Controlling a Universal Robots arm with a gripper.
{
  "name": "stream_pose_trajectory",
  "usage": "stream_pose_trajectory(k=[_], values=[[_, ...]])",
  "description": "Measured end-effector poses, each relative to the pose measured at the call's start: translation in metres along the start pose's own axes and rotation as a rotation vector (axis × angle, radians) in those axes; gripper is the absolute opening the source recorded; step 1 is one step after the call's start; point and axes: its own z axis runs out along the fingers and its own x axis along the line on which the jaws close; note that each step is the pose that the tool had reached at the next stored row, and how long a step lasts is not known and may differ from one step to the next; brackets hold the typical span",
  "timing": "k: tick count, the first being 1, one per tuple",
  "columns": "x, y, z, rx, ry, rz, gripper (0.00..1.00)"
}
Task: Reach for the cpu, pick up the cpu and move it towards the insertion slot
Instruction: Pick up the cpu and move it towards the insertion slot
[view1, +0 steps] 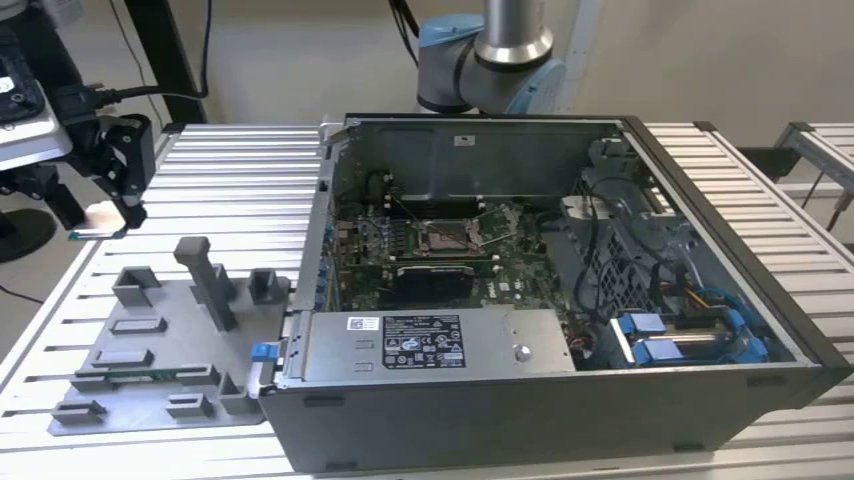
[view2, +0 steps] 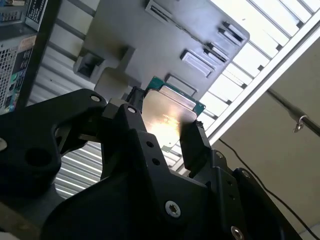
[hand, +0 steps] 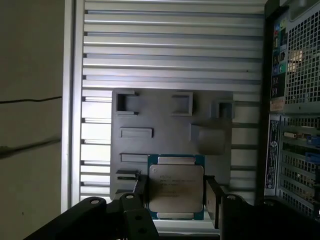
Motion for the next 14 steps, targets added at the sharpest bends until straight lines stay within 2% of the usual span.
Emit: stream_pose_trajectory(k=[14], values=[[-0.0178,-0.0003,0.0000,0.0000,0.0000,0.000,0.00]])
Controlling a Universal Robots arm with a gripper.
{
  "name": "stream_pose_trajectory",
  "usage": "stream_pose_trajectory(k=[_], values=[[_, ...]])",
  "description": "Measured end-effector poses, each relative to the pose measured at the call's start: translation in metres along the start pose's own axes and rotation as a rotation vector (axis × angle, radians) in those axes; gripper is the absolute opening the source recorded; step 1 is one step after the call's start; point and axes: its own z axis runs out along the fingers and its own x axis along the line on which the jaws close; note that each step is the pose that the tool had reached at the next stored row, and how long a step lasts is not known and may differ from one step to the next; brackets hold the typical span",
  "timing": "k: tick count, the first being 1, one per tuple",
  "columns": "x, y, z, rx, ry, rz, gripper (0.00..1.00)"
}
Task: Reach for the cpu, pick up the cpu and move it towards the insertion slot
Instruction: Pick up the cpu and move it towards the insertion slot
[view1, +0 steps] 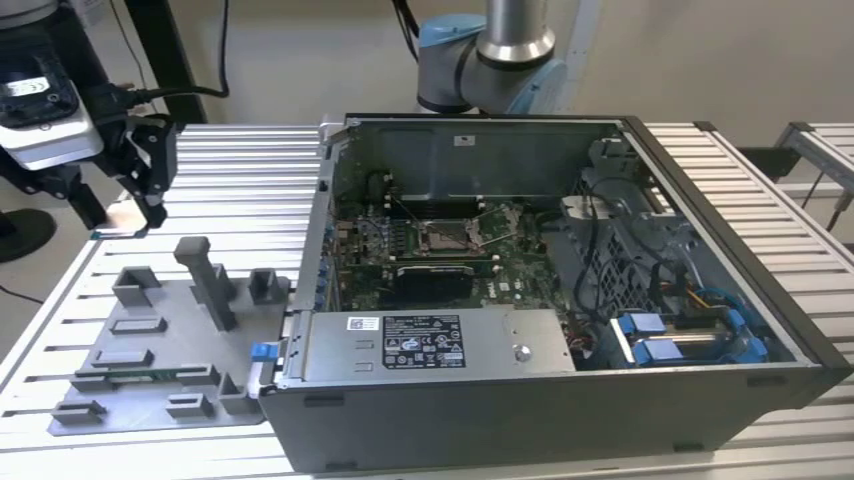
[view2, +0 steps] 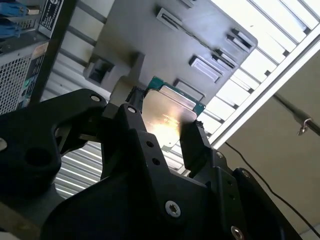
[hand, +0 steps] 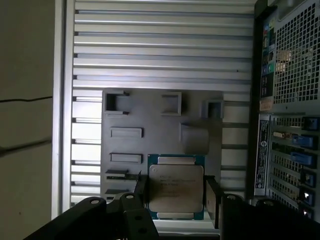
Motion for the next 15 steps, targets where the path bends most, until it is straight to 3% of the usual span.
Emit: stream_pose_trajectory(k=[15], values=[[-0.0175,-0.0002,-0.0001,0.0001,0.0001,0.000,0.00]])
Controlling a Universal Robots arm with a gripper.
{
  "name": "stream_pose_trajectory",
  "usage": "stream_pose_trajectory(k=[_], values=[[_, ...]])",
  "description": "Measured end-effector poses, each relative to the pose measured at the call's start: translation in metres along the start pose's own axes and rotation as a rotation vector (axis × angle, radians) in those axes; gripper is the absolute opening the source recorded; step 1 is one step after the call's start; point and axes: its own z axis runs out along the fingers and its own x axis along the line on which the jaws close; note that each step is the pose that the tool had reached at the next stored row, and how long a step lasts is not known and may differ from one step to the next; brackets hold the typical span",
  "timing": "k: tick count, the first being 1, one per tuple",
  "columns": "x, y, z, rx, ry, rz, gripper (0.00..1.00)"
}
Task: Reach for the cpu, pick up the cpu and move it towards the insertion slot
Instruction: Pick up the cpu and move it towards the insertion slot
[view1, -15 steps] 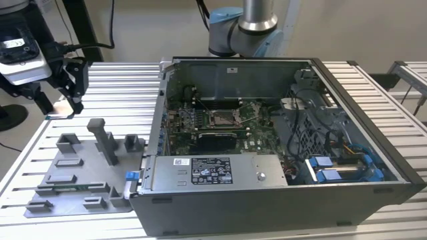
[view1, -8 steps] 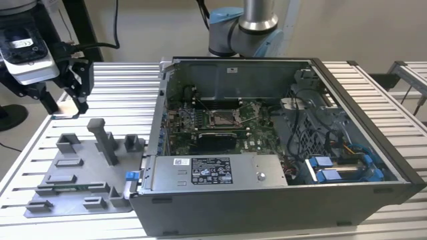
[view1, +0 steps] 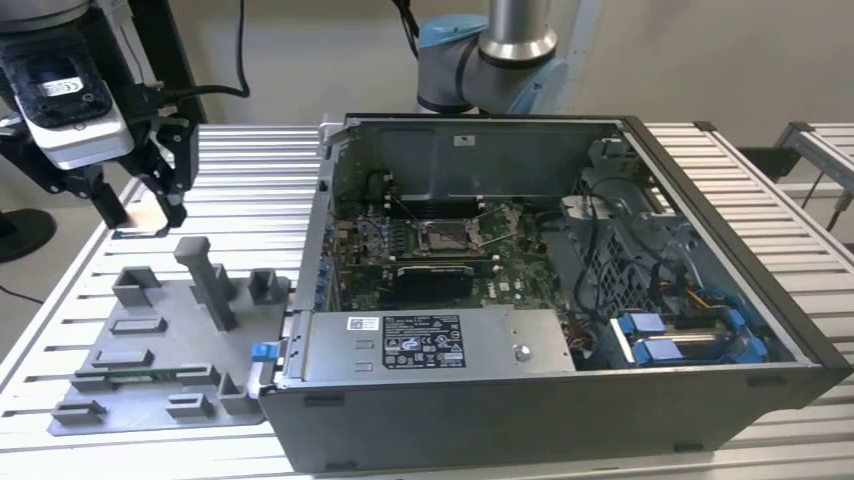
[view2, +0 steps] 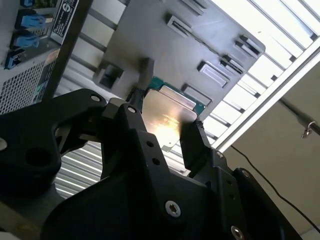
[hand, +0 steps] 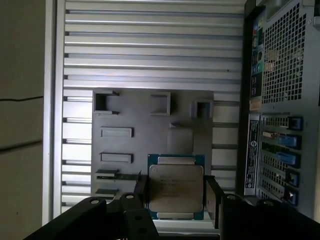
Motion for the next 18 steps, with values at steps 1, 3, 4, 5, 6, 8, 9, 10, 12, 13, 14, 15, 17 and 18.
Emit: stream_pose_trajectory(k=[1,3,4,5,6,8,9,10,12,13,14,15,17,18], values=[[-0.0010,0.0000,0.0000,0.0000,0.0000,0.000,0.00],[-0.0033,0.0000,0.0000,-0.0001,0.0000,0.000,0.00],[-0.0044,-0.0001,0.0000,0.0000,0.0000,0.000,0.00],[-0.0055,-0.0001,0.0000,0.0000,0.0000,0.000,0.00],[-0.0067,-0.0001,0.0000,0.0000,0.0000,0.000,0.00],[-0.0088,-0.0001,0.0000,0.0000,-0.0001,0.000,0.00],[-0.0097,-0.0001,0.0000,-0.0001,-0.0001,0.000,0.00],[-0.0109,-0.0001,0.0000,0.0000,0.0000,0.000,0.00],[-0.0127,-0.0002,0.0000,0.0000,0.0000,0.000,0.00],[-0.0137,-0.0002,0.0000,0.0000,0.0000,0.000,0.00],[-0.0148,-0.0002,-0.0001,0.0000,0.0000,0.000,0.00],[-0.0158,-0.0002,0.0000,0.0000,0.0000,0.000,0.00],[-0.0178,-0.0002,0.0000,0.0000,0.0000,0.000,0.00],[-0.0189,-0.0002,-0.0001,0.0000,0.0000,0.000,0.00]])
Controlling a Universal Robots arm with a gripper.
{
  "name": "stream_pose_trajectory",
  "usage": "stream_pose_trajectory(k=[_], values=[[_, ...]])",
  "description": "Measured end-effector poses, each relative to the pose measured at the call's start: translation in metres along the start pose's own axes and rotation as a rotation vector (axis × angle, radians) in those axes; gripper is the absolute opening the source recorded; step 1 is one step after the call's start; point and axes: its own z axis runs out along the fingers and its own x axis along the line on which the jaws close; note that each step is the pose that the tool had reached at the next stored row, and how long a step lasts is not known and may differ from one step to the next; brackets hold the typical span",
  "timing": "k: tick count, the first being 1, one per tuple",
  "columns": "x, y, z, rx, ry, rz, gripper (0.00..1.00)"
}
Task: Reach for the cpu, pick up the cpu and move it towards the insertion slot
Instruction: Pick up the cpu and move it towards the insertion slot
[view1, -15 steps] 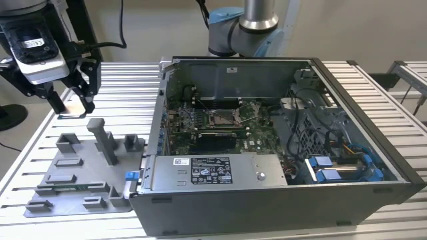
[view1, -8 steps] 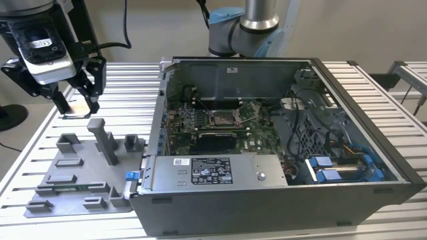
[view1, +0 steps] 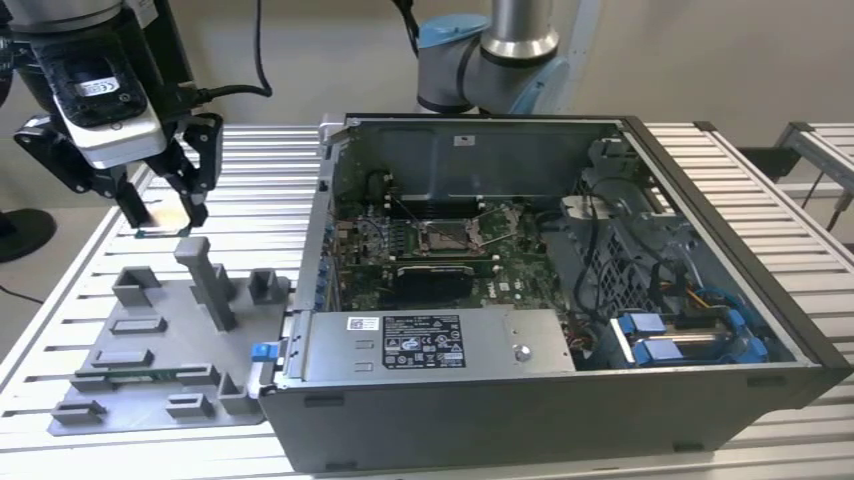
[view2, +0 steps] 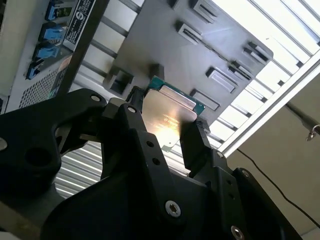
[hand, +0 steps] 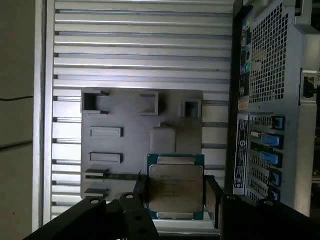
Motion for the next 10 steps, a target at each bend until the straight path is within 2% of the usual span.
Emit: stream_pose_trajectory(k=[10], values=[[-0.0097,-0.0001,0.0000,0.0000,-0.0001,0.000,0.00]])
